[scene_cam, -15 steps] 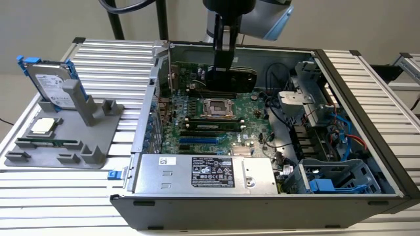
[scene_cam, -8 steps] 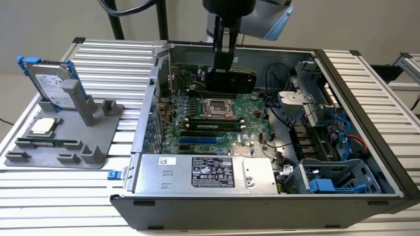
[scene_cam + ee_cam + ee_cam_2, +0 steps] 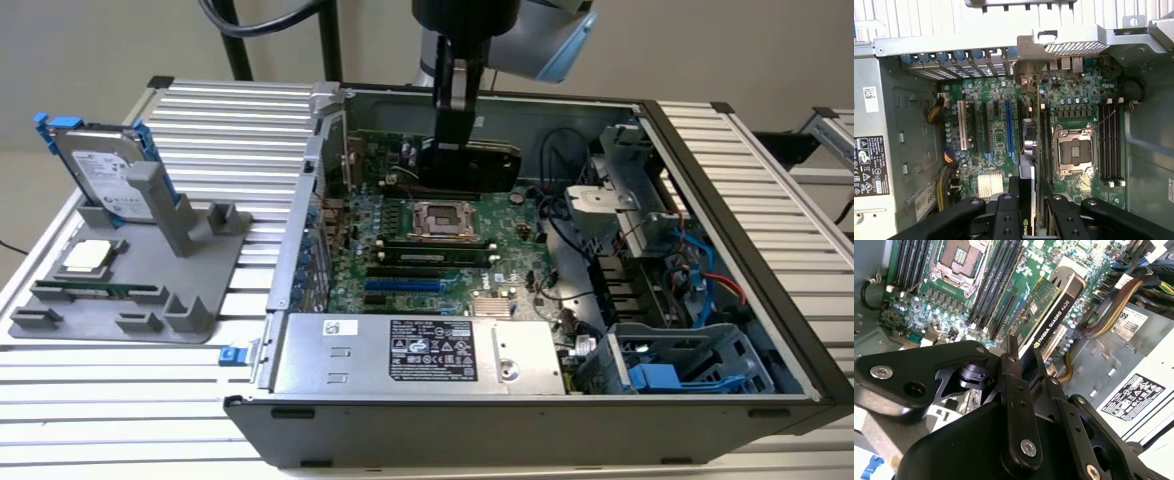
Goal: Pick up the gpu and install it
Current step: 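Insert the gpu into the slot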
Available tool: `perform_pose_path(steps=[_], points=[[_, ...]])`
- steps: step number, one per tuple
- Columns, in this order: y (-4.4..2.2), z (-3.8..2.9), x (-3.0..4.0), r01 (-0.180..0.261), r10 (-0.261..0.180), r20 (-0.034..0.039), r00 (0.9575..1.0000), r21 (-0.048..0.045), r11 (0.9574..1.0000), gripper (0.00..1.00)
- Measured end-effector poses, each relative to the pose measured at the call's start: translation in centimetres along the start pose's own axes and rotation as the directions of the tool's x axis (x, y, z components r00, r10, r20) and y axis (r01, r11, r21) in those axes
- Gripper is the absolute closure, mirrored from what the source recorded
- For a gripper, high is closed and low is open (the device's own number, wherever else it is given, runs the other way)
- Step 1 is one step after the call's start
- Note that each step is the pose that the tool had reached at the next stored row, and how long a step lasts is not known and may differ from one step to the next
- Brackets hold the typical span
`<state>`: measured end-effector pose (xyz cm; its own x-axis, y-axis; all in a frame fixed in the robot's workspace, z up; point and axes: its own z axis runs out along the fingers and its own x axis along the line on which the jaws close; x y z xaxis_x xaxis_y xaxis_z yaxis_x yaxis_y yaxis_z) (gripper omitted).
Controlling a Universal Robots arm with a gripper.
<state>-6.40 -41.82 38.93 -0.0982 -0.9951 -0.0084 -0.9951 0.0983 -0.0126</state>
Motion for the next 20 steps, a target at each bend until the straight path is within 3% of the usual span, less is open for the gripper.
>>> perform_pose_path(steps=[11, 20], points=[[0.00, 0.12, -0.01, 0.000, 0.000, 0.0000, 1.0000, 0.0000, 1.0000, 1.00], [0.02, 0.87, 0.01, 0.000, 0.000, -0.0004, 1.0000, 0.0001, 1.0000, 1.00]])
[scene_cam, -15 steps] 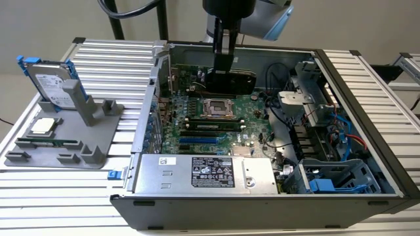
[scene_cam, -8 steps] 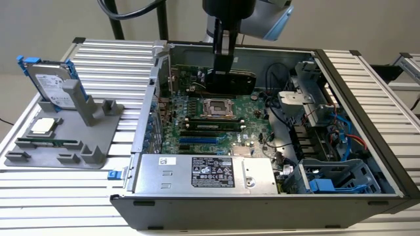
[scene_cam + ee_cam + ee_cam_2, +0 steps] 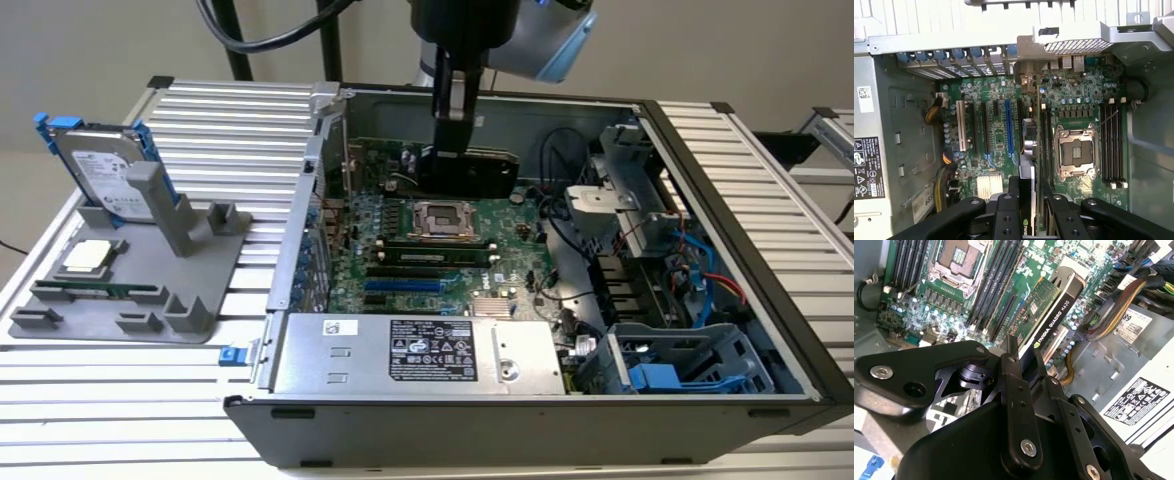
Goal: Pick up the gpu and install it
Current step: 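Insert the gpu into the slot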
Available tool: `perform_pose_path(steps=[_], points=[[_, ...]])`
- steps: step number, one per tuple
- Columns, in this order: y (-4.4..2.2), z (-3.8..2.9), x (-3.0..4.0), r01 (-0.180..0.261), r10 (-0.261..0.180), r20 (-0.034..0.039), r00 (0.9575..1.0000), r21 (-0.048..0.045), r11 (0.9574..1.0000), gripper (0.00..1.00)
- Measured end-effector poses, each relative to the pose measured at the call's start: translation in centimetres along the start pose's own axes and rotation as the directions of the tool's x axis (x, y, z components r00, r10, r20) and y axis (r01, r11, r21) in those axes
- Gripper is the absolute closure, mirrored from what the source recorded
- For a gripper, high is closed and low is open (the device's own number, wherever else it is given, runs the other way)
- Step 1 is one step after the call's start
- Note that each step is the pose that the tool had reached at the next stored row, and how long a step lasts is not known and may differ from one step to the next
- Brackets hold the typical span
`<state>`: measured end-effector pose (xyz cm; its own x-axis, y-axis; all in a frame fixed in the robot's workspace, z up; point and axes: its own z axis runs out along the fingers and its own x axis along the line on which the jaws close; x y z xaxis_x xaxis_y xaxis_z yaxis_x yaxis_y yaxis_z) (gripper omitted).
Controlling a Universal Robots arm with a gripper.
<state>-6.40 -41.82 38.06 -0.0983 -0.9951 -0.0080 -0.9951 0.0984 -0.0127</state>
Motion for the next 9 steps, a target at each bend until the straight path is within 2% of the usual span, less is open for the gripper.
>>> perform_pose_path(steps=[9], points=[[0.01, 0.86, 0.01, 0.000, 0.000, -0.0021, 1.0000, 0.0001, 1.0000, 1.00]])
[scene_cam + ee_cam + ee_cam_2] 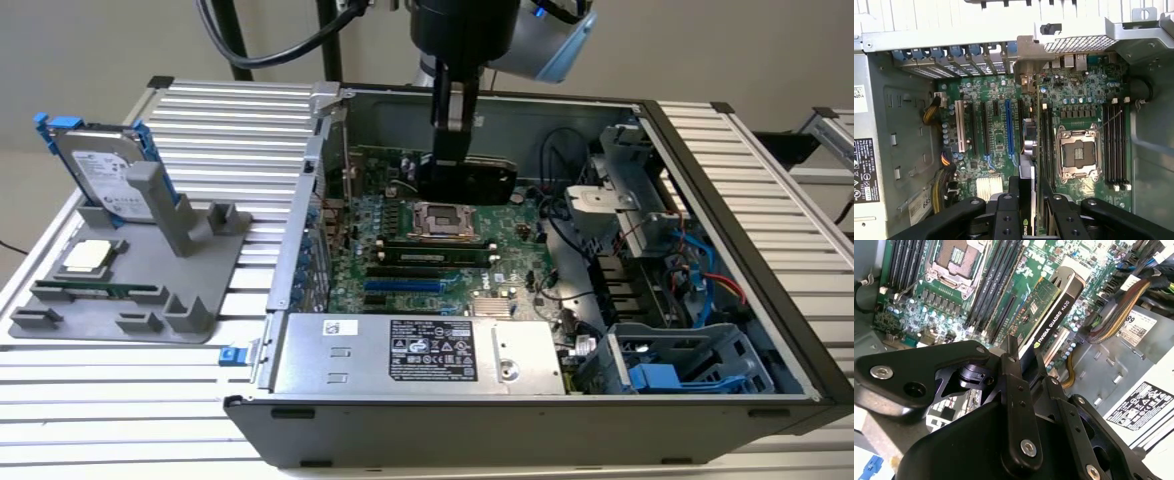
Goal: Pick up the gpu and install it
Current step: 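Insert the gpu into the slot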
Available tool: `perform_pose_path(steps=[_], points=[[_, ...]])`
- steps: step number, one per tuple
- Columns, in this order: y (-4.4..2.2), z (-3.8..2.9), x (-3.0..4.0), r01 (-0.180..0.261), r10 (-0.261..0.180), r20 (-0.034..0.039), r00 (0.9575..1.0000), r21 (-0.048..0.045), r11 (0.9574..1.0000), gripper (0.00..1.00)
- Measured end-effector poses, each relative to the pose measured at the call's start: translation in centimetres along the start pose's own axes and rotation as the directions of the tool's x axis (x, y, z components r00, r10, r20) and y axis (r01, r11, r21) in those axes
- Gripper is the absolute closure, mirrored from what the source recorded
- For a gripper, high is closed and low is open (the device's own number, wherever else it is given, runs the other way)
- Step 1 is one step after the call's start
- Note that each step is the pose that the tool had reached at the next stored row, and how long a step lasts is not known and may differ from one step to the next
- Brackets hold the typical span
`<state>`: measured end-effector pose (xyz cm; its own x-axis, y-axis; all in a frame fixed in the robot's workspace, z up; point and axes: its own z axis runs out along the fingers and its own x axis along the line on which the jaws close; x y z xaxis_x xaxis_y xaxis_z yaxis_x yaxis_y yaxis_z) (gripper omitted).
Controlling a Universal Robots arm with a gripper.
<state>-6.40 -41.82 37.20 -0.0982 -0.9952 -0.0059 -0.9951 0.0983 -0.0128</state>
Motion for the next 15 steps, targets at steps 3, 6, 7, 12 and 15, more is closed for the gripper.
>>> perform_pose_path(steps=[3, 6, 7, 12, 15], points=[[0.00, 0.00, 0.00, 0.000, 0.000, -0.0002, 1.0000, -0.0001, 1.0000, 1.00], [0.00, 0.17, 0.00, 0.000, 0.000, -0.0008, 1.0000, 0.0004, 1.0000, 1.00], [0.00, 0.28, 0.00, 0.000, 0.000, -0.0025, 1.0000, 0.0004, 1.0000, 1.00], [0.01, 0.71, 0.00, 0.000, 0.000, -0.0072, 1.0000, 0.0007, 1.0000, 1.00], [0.01, 0.78, 0.01, 0.000, 0.000, -0.0075, 1.0000, 0.0007, 1.0000, 1.00]])
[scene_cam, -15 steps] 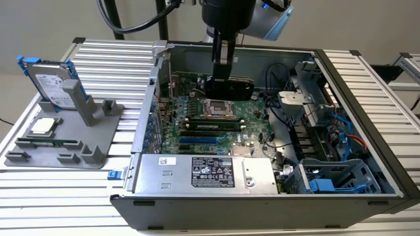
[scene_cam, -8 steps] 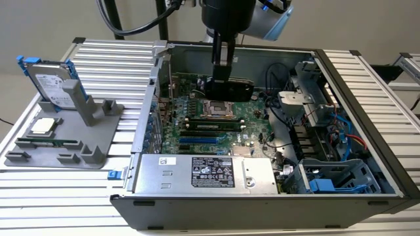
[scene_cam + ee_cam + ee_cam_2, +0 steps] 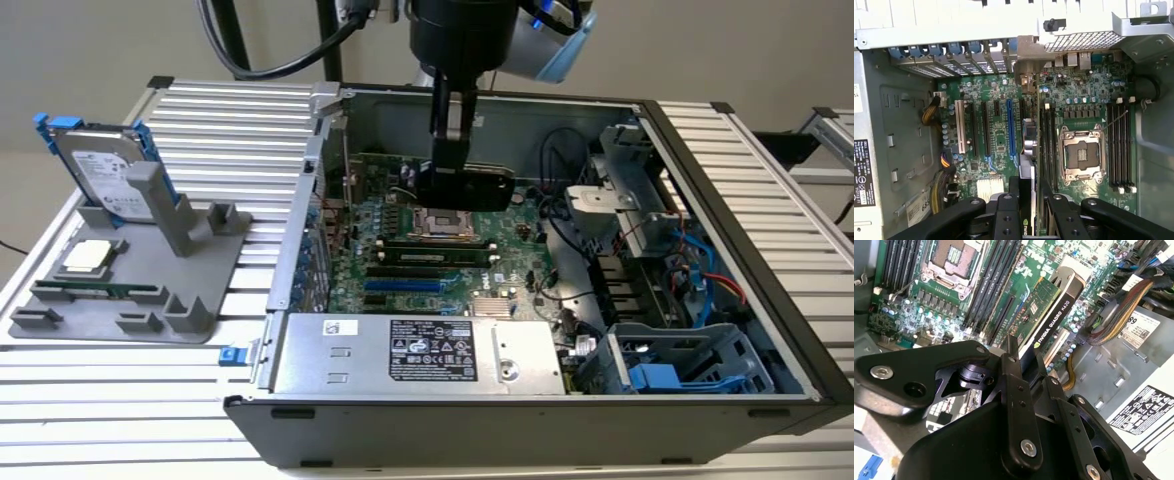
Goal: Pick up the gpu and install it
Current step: 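Insert the gpu into the slot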
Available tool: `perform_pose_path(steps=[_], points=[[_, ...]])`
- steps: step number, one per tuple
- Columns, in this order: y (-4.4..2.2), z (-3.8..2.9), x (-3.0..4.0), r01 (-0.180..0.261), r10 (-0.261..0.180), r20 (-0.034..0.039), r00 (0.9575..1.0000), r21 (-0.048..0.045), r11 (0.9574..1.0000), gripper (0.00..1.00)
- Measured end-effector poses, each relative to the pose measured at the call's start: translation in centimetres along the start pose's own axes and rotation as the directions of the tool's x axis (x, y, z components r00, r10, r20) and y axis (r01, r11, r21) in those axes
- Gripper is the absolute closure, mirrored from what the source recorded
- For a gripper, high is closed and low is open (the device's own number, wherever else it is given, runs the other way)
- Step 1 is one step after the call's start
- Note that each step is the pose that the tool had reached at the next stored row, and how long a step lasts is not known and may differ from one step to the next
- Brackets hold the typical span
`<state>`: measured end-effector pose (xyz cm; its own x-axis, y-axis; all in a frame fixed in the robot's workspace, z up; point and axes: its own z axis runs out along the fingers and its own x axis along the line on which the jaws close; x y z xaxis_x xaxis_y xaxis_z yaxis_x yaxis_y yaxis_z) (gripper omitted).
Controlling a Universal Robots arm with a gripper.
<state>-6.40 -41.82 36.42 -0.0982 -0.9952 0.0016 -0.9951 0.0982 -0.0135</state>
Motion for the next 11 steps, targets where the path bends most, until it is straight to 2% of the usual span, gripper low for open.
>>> perform_pose_path(steps=[11], points=[[0.00, 0.27, 0.00, 0.000, 0.000, 0.0002, 1.0000, 0.0001, 1.0000, 1.00]])
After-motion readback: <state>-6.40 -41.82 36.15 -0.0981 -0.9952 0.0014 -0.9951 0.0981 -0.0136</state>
